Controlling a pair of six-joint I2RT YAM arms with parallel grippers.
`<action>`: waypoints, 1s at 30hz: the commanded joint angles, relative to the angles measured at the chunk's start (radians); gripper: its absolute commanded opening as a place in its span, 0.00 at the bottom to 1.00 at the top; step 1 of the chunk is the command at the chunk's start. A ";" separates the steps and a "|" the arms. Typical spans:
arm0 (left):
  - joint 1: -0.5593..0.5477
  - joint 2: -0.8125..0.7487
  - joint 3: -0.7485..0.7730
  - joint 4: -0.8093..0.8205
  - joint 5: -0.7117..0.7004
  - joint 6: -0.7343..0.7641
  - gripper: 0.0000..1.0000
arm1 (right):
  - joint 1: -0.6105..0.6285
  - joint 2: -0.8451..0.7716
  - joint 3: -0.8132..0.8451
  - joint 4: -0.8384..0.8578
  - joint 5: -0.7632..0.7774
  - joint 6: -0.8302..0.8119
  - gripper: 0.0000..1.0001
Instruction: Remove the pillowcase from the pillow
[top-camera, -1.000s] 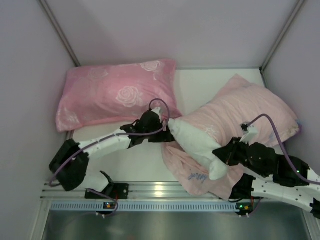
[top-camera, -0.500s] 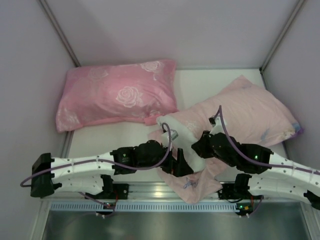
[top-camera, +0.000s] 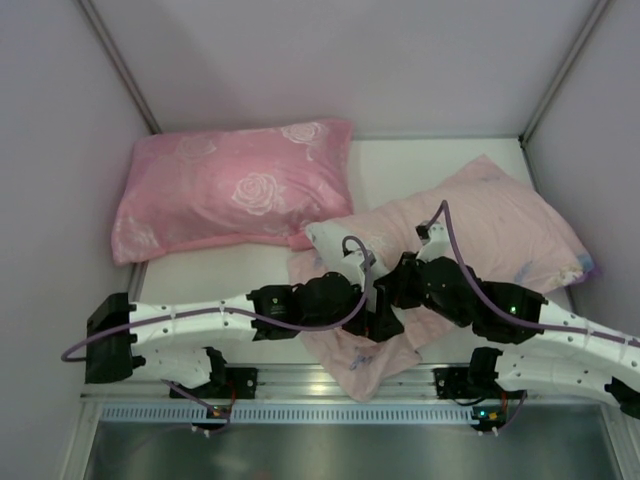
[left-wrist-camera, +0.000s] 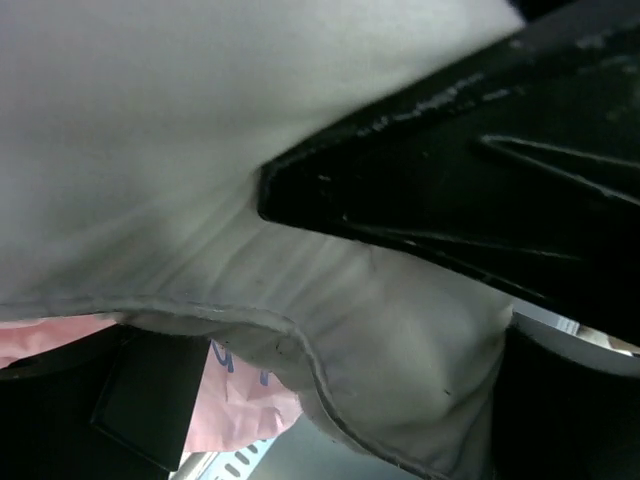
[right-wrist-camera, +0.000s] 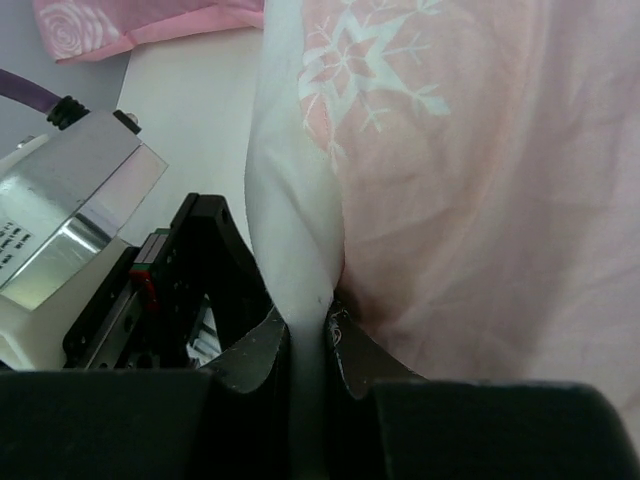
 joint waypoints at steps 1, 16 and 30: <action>0.007 0.025 0.066 0.026 -0.126 0.045 0.99 | 0.031 -0.034 0.027 0.151 -0.038 0.039 0.00; 0.127 -0.185 -0.004 -0.125 -0.246 0.068 0.00 | 0.038 -0.106 0.070 -0.229 0.088 -0.062 0.92; 0.156 -0.168 0.072 -0.076 -0.139 0.085 0.00 | 0.131 0.065 0.008 0.012 0.017 -0.056 0.86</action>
